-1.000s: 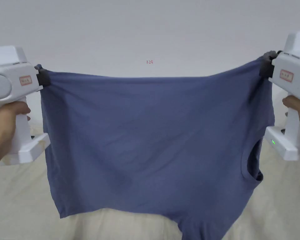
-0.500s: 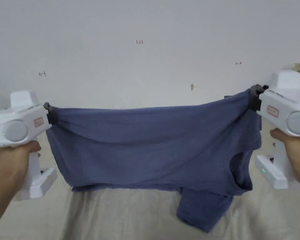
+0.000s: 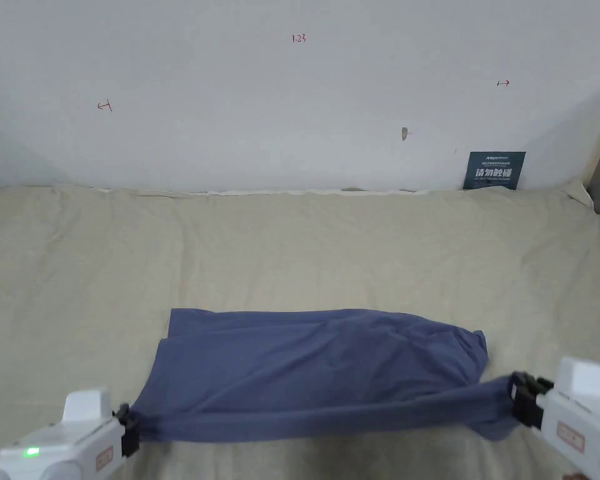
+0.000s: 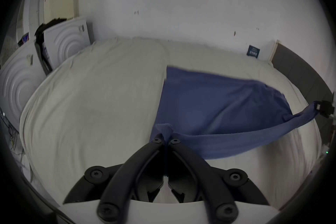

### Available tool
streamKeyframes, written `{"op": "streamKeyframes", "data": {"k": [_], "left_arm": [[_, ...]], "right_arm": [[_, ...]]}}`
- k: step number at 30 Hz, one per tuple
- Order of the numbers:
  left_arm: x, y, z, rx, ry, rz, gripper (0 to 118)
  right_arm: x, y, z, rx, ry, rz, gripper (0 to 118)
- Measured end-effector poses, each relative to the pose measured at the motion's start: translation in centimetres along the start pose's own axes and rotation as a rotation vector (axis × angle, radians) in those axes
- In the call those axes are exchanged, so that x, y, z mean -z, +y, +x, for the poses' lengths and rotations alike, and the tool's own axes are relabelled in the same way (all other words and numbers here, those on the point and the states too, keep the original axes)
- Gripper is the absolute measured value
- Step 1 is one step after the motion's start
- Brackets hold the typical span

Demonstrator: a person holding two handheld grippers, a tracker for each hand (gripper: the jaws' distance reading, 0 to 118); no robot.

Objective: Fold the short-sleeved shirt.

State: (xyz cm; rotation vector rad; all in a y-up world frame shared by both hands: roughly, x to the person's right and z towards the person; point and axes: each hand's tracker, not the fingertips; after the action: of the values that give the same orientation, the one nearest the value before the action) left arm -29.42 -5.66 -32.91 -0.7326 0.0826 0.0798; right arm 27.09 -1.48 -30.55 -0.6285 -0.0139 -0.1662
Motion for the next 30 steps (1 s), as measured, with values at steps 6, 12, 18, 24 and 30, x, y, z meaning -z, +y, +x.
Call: {"op": "streamKeyframes", "data": {"k": [6,12,18,24,30], "left_arm": [[-4.4,-6.0,-2.3,-0.072,-0.026,-0.056,3],[-7.3,-9.8,-2.5,-0.032,0.023,-0.114,2],[-7.7,-13.1,-1.7,0.011,0.058,-0.212,3],[-10.3,-12.8,1.1,-0.048,0.083,-0.195,67],[-13.8,-7.8,1.4,-0.109,-0.028,0.097,116]], "right_arm": [[-4.6,-7.7,2.0,0.062,0.000,-0.088,4],[-8.3,-13.4,3.2,0.093,-0.019,-0.179,4],[-7.9,-17.8,3.6,0.104,-0.066,-0.301,4],[-8.9,-16.1,2.5,0.088,-0.076,-0.273,44],[-12.8,-8.6,-1.0,-0.033,-0.079,0.022,109]]}}
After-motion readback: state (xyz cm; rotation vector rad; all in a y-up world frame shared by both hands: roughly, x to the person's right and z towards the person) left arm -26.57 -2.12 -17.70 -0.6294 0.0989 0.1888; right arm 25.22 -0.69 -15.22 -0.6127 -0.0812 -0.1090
